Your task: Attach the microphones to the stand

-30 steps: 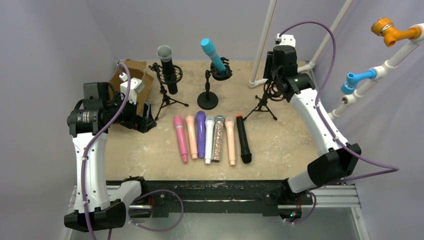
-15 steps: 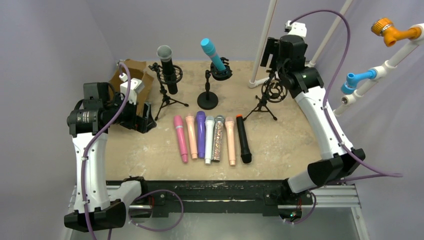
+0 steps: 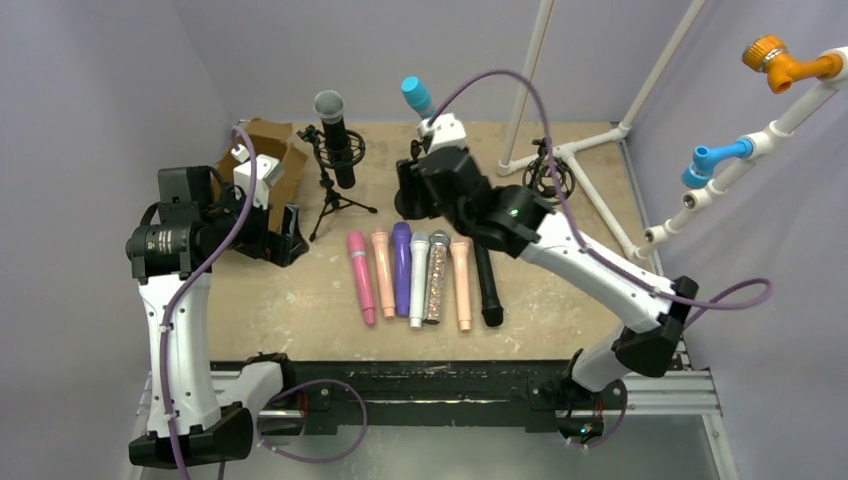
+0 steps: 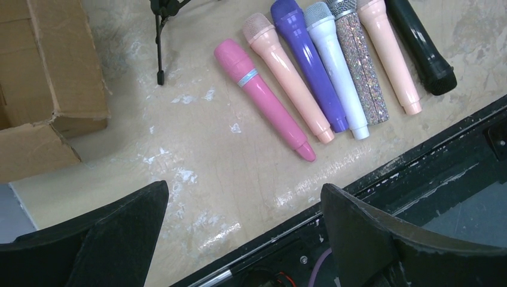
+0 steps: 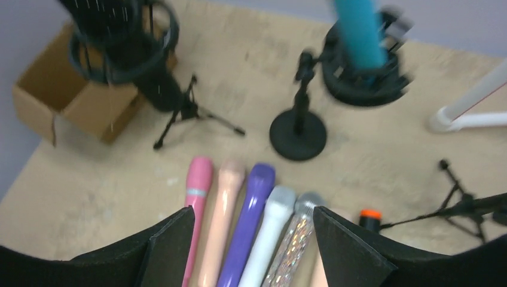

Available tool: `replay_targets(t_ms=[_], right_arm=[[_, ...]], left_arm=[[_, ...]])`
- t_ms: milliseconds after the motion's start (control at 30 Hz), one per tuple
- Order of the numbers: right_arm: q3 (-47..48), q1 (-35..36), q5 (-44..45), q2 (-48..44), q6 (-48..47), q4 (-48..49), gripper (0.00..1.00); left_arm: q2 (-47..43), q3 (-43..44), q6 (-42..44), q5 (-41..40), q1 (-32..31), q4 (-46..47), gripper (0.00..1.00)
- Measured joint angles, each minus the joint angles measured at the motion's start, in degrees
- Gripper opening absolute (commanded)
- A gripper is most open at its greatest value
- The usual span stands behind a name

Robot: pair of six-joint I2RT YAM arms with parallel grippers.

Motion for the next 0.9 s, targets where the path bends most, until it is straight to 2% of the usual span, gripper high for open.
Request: replay_targets(t_ms=[100,300,700,900], right_arm=[[-7.3,3.4,-3.0,4.1,3.9,0.6,0.72],[-15.1,4.4,-8.3,14.5,8.3,2.7,0.67],[-14.1,4.0,-10.6,29.0,12.7,8.6,0.54],[-12.2,2.1,-10.2,31.2,13.0,9.6,0.52]], left_arm=[[-0.3,0.5,-0.4,0.0,0.7,0.0,1.0],[0.2,1.4,-0.9,-0.1,2.1,0.1,1.0],[-1.7,-1.5,-1.9,-2.4,2.5,2.1,1.0],[-1.8,-2.1,-1.9,-2.3,2.5,2.1,1.0]])
